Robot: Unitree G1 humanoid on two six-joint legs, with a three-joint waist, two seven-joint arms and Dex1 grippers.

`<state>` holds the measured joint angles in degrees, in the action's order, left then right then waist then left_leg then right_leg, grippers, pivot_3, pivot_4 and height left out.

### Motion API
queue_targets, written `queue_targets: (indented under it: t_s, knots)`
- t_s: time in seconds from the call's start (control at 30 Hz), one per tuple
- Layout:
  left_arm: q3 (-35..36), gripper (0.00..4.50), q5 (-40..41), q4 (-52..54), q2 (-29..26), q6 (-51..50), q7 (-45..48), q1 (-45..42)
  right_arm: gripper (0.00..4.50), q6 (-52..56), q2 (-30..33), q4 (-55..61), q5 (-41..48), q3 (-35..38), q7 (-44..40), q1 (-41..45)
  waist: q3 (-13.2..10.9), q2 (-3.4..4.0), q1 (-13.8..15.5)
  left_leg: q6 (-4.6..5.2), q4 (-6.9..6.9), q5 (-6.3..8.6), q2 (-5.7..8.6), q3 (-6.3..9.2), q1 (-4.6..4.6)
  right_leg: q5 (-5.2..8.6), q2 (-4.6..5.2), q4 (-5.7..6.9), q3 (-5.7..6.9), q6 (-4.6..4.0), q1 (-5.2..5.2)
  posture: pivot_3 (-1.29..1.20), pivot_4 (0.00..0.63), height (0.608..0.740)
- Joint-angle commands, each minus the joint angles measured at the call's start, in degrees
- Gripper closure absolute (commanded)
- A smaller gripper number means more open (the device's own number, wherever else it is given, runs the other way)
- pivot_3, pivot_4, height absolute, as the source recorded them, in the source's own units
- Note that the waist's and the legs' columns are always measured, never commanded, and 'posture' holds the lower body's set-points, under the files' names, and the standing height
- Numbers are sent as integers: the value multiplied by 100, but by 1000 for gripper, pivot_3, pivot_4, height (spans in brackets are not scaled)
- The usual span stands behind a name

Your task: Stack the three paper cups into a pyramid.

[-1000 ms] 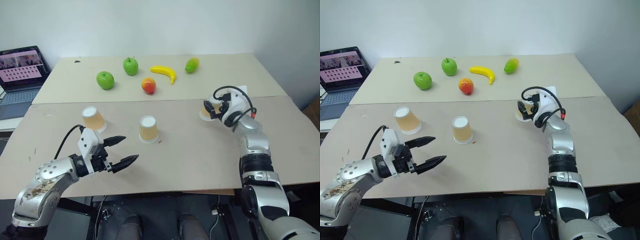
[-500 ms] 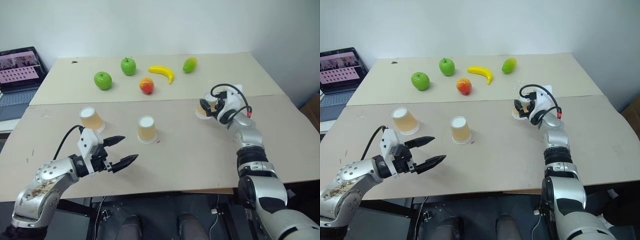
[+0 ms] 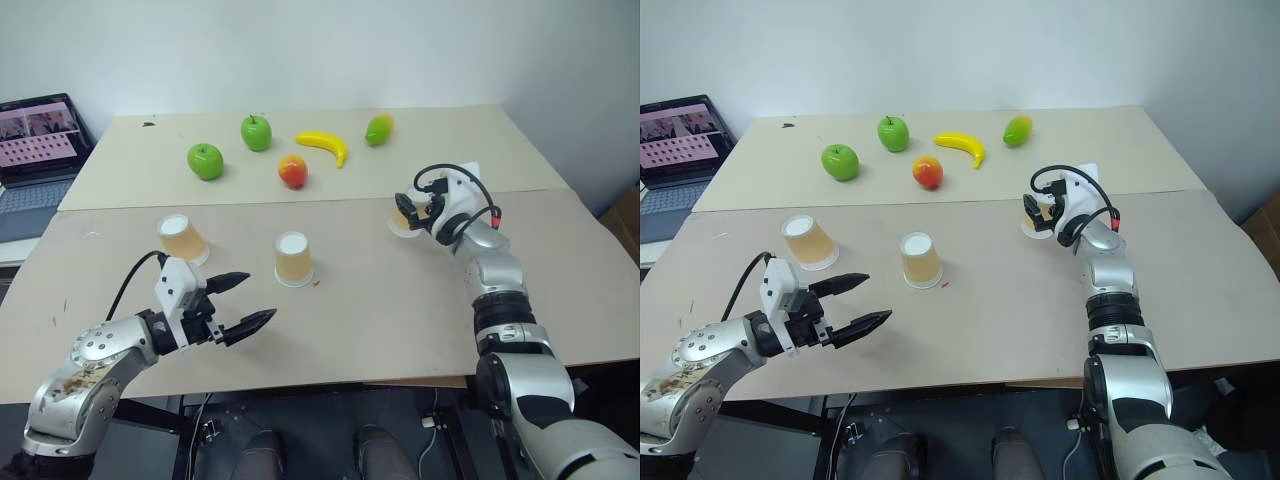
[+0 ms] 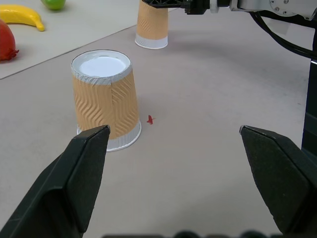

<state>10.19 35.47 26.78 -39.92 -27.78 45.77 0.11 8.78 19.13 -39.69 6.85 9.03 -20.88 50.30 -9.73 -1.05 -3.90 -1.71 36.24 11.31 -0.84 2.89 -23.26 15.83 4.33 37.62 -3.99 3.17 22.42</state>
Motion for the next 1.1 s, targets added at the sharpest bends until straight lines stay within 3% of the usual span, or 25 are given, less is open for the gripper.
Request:
queue_targets:
  t_s: [0.03, 0.63, 0.77, 1.1]
  knots:
    - [115, 0, 45, 177, -42, 42, 17, -51, 31, -186, 66, 34, 14, 20, 5, 131, 0, 0, 0, 0, 0, 0, 0, 0, 0, 0, 0, 0, 0, 0, 0, 0, 150, 732]
    - [175, 0, 83, 213, -80, -3, -33, -28, 31, -219, -21, -121, 64, 31, 10, 123, 0, 0, -1, 0, 0, 0, 0, 0, 1, 0, 0, 1, 0, 0, -1, 0, 150, 732]
    - [167, 0, 89, 216, -73, -1, -51, -44, 1154, -185, -7, -76, 75, 33, -2, 100, 0, 0, -4, 0, 0, 0, 0, 0, 1, 0, 0, 1, 0, 0, -1, 0, 150, 732]
    - [123, 0, 79, 195, -25, -12, -92, -80, 1154, -121, 131, 19, 80, 80, -38, 119, 0, 0, -2, 0, 0, 0, 0, 0, 1, 0, 0, 0, 0, 0, -1, 0, 150, 732]
